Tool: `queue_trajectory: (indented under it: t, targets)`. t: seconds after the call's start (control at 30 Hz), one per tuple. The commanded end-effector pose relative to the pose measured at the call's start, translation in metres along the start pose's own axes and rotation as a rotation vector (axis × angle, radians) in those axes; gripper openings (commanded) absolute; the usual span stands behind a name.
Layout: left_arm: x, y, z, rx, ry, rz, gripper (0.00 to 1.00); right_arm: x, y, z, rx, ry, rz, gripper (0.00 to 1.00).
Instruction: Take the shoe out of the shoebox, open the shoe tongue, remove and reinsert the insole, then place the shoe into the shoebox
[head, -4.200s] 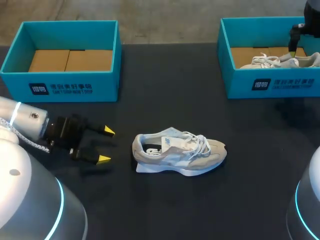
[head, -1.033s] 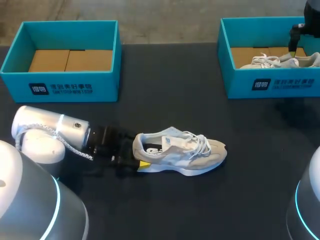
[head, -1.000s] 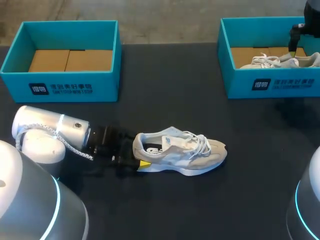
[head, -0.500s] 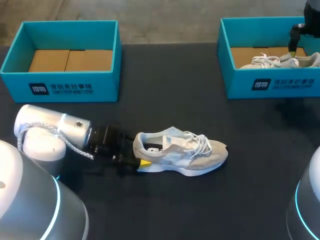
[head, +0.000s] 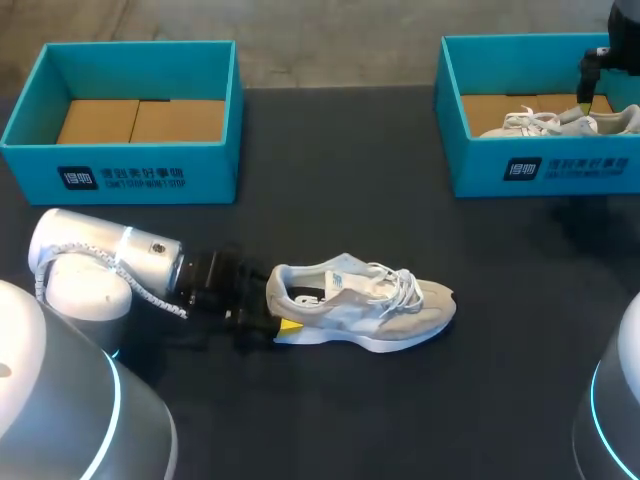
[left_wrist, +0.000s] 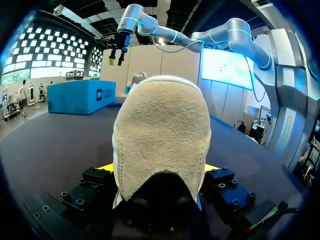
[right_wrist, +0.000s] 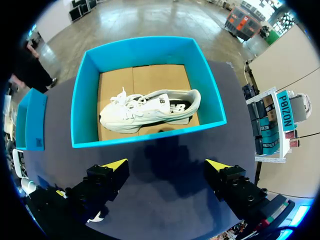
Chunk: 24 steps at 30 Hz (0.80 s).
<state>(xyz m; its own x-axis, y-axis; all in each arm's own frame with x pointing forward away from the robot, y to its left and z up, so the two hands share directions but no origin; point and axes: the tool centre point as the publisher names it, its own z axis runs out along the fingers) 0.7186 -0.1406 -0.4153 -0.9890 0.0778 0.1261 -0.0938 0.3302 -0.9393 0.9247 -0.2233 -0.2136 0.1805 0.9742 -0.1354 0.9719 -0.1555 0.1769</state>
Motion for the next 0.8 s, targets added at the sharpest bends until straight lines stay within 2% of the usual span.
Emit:
queue_trajectory:
  t: [0.03, 0.37, 0.8]
  targets:
    - [-0.002, 0.003, 0.002, 0.0, 0.001, 0.0, 0.0, 0.0, 0.0, 0.0, -0.001, 0.0, 0.002, 1.0]
    - [-0.002, 0.003, 0.002, 0.0, 0.001, 0.0, 0.0, 0.0, 0.0, 0.0, -0.001, 0.0, 0.002, 1.0]
    - [-0.002, 0.003, 0.002, 0.0, 0.001, 0.0, 0.0, 0.074, -0.066, -0.011, 0.026, -0.011, 0.095, 1.0]
